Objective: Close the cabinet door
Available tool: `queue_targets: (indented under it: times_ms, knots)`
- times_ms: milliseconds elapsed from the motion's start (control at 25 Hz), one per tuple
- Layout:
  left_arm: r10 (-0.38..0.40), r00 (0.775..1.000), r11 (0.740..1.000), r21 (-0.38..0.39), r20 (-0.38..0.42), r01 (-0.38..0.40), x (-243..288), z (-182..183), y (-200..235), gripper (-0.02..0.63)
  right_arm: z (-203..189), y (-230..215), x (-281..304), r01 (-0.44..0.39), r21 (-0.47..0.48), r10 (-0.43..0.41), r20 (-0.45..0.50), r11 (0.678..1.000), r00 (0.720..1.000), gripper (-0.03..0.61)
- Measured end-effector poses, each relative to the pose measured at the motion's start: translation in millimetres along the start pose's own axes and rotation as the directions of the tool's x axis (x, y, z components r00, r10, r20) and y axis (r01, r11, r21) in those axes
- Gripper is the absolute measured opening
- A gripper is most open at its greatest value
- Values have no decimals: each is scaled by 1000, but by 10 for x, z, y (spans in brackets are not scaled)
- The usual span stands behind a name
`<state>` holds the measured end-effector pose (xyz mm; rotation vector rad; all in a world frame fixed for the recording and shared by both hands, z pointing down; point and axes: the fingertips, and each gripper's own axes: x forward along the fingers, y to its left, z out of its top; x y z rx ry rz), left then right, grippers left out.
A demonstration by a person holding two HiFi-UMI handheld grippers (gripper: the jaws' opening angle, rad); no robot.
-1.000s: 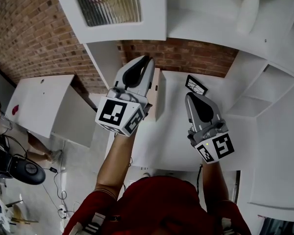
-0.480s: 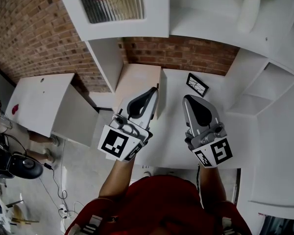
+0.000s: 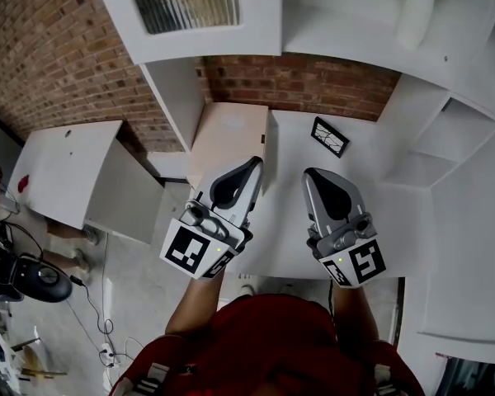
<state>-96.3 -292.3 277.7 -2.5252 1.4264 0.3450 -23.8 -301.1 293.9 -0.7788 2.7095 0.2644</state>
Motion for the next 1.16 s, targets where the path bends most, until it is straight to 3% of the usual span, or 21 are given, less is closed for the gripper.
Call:
queue_targets:
  times_ms: [1160]
  knots:
    - [8, 1000, 1000, 7, 2, -8, 0, 52, -156, 3, 24, -5, -160, -15, 7, 15, -16, 1000, 1000, 12]
